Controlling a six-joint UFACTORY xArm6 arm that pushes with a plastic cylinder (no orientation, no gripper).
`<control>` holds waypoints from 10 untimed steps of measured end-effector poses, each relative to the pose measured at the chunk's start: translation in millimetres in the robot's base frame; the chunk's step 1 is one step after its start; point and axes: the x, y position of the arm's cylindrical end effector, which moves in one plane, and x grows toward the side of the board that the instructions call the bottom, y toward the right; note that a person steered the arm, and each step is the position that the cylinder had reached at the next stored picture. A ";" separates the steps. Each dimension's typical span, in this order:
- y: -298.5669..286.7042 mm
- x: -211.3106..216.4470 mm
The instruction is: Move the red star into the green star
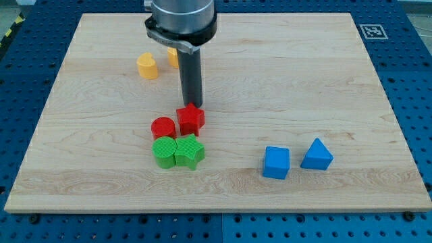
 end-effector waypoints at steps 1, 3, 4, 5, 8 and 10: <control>0.0 4.1; 0.0 18.8; 0.0 18.1; 0.0 14.4; 48.5 9.2; -56.2 -14.6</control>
